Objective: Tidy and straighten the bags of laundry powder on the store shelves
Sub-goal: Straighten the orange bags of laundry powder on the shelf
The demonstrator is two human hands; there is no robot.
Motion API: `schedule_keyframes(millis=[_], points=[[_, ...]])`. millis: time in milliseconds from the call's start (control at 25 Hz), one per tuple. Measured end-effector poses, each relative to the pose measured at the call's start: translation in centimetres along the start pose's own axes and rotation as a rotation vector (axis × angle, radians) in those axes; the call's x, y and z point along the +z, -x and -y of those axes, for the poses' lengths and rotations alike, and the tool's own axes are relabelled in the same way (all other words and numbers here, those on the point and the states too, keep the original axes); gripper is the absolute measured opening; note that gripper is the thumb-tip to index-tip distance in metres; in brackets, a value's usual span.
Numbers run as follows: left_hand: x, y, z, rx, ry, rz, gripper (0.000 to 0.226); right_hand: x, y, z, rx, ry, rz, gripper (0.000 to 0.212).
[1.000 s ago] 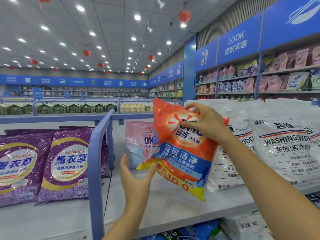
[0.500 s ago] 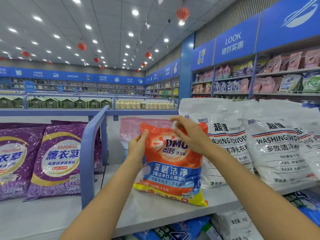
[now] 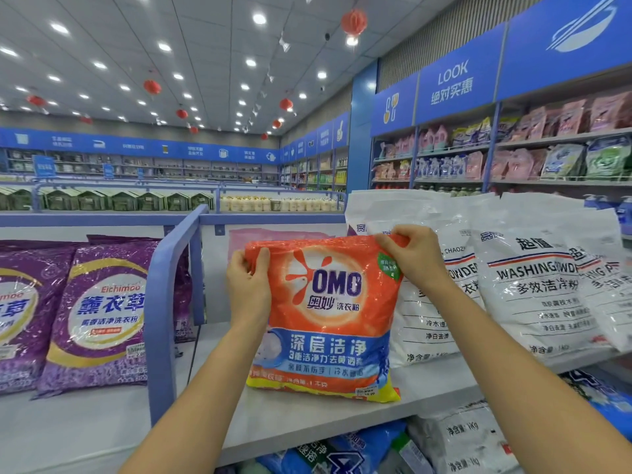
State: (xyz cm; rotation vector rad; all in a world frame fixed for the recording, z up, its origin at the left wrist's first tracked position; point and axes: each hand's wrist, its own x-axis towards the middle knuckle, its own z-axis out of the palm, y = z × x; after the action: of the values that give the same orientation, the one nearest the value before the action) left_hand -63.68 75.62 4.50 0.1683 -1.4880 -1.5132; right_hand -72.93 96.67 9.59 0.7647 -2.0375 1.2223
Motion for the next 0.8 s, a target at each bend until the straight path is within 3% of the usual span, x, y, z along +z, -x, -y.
schedule_keyframes(millis=[120, 320, 400, 480, 600, 680, 800], points=[[-0.4, 0.7, -0.5, 0.182, -0.15, -0.13, 0.022, 1.1, -0.9, 0.6, -0.089, 0.048, -0.081, 0.039], [-1.1, 0.7, 0.0, 0.14, -0.074, -0.137, 0.025, 2.3, -1.6, 0.7, -0.151, 0.107, -0.06, 0.037], [-1.9, 1.3, 0.9, 0.056, -0.016, -0.076, 0.024, 2.7, -1.4, 0.5, -0.038, 0.014, -0.089, 0.034], [-2.6, 2.6, 3.0, -0.059, 0.028, 0.101, 0.032, 3.0, -0.8, 0.0, 0.101, -0.162, -0.122, 0.032], [-3.1, 3.8, 6.0, -0.355, 0.123, 0.292, 0.07, 3.0, 0.0, -1.1, 0.267, -0.562, -0.104, 0.026], [-2.9, 3.7, 6.5, -0.455, 0.135, 0.291, 0.062, 3.4, 1.3, -2.8, 0.336, -0.806, 0.001, 0.046], [-2.2, 2.9, 5.9, -0.499, 0.06, 0.232, 0.048, 4.5, 7.1, -5.9, 0.379, -0.755, 0.216, 0.072]])
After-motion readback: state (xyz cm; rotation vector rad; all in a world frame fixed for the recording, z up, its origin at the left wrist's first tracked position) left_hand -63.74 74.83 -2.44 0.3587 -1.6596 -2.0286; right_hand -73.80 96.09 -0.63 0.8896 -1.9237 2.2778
